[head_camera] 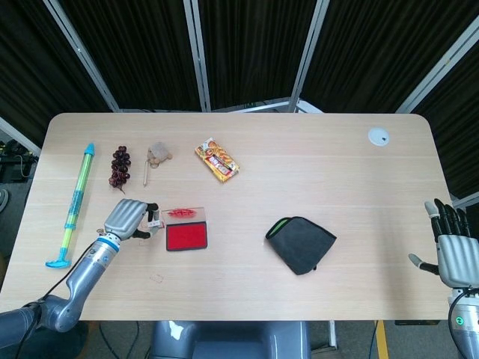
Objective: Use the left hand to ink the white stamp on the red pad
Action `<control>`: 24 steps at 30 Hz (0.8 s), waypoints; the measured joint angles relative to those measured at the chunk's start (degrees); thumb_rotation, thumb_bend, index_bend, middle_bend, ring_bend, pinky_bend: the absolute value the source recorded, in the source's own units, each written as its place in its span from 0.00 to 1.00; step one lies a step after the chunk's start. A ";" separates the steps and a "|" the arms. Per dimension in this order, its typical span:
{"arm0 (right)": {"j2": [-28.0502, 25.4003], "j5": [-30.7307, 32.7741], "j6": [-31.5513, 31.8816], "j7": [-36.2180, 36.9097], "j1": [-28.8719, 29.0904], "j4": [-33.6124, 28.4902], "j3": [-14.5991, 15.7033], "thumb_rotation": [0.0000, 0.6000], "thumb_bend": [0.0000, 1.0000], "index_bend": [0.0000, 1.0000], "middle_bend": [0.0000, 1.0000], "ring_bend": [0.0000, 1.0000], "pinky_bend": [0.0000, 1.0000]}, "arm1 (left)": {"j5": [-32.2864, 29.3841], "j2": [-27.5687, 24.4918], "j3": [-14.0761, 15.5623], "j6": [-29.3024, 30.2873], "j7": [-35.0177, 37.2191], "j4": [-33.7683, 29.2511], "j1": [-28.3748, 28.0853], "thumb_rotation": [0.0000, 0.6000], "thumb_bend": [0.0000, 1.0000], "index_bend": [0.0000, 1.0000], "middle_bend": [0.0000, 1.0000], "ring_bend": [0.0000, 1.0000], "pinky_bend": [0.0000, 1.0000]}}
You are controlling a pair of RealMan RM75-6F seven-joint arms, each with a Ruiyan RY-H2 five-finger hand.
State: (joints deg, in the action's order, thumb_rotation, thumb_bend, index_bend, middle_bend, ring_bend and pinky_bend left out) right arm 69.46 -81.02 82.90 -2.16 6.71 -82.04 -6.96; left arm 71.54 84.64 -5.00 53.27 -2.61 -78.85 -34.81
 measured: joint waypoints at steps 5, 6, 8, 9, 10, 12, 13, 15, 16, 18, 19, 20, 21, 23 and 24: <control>0.04 -0.14 0.00 -0.49 0.10 -0.32 0.05 1.00 0.00 0.00 0.00 0.00 0.00 | 0.77 0.57 1.22 -2.04 5.73 4.77 0.93 1.00 0.50 0.61 0.57 0.81 0.86; 0.06 -0.08 -0.05 -0.57 0.12 -0.32 0.04 1.00 0.00 0.00 0.00 0.00 0.00 | 0.95 0.81 1.37 -2.41 6.46 5.29 1.00 1.00 0.49 0.61 0.56 0.81 0.86; 0.10 0.06 -0.18 -0.67 0.15 -0.25 0.02 1.00 0.00 0.00 0.00 0.00 0.00 | 1.44 1.40 1.62 -2.97 7.52 6.20 1.04 1.00 0.49 0.60 0.56 0.81 0.86; 0.13 0.18 -0.29 -0.70 0.17 -0.16 0.01 1.00 0.00 0.00 0.00 0.00 0.00 | 1.69 1.72 1.71 -3.14 7.84 6.67 1.04 1.00 0.48 0.60 0.56 0.81 0.86; 0.16 0.27 -0.36 -0.71 0.19 -0.10 -0.01 1.00 0.00 0.00 0.00 0.00 0.00 | 1.93 2.07 1.77 -3.30 8.15 7.15 1.01 1.00 0.47 0.60 0.55 0.81 0.86; 0.20 0.45 -0.51 -0.68 0.23 0.06 -0.06 1.00 0.00 0.00 0.00 0.00 0.00 | 2.33 2.81 1.79 -3.69 8.65 7.99 0.86 1.00 0.46 0.60 0.55 0.81 0.86; 0.23 0.50 -0.54 -0.68 0.25 0.14 -0.09 1.00 0.00 0.00 0.00 0.00 0.00 | 2.46 2.99 1.77 -3.77 8.68 8.19 0.79 1.00 0.46 0.60 0.55 0.81 0.86; 0.26 0.57 -0.58 -0.67 0.27 0.23 -0.13 1.00 0.00 0.00 0.00 0.00 0.00 | 2.53 3.19 1.74 -3.90 8.46 8.37 0.68 1.00 0.45 0.59 0.54 0.81 0.86; 0.27 0.58 -0.59 -0.68 0.28 0.27 -0.13 1.00 0.00 0.00 0.00 0.00 0.00 | 2.52 3.26 1.75 -3.96 8.20 8.44 0.65 1.00 0.45 0.59 0.54 0.81 0.86; 0.31 0.58 -0.61 -0.73 0.29 0.32 -0.10 1.00 0.00 0.00 0.00 0.00 0.00 | 2.42 3.41 1.79 -4.07 7.65 8.56 0.64 1.00 0.45 0.59 0.53 0.81 0.86; 0.32 0.57 -0.61 -0.76 0.29 0.32 -0.09 1.00 0.00 0.00 0.00 0.00 0.00 | 2.33 3.51 1.81 -4.13 7.43 8.64 0.66 1.00 0.45 0.59 0.53 0.81 0.86; 0.33 0.57 -0.61 -0.78 0.29 0.33 -0.07 1.00 0.00 0.00 0.00 0.00 0.00 | 2.24 3.66 1.87 -4.20 7.28 8.78 0.72 1.00 0.45 0.59 0.53 0.81 0.86; 0.33 0.56 -0.61 -0.78 0.29 0.33 -0.07 1.00 0.00 0.00 0.00 0.00 0.00 | 2.20 3.74 1.91 -4.24 7.23 8.89 0.76 1.00 0.45 0.59 0.53 0.81 0.86; 0.34 0.55 -0.59 -0.81 0.30 0.31 -0.07 1.00 0.00 0.00 0.00 0.00 0.00 | 2.12 3.89 2.00 -4.39 7.21 9.13 0.88 1.00 0.44 0.58 0.51 0.81 0.86; 0.34 0.52 -0.56 -0.82 0.29 0.32 -0.06 1.00 0.00 0.00 0.00 0.00 0.00 | 2.10 3.93 2.00 -4.40 7.26 9.21 0.93 1.00 0.43 0.56 0.50 0.81 0.86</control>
State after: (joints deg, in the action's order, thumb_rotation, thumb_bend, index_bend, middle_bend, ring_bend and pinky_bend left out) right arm 69.80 -80.50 82.35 -2.98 7.00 -81.72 -7.02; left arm 73.64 88.56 -2.99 48.87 4.65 -69.64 -33.89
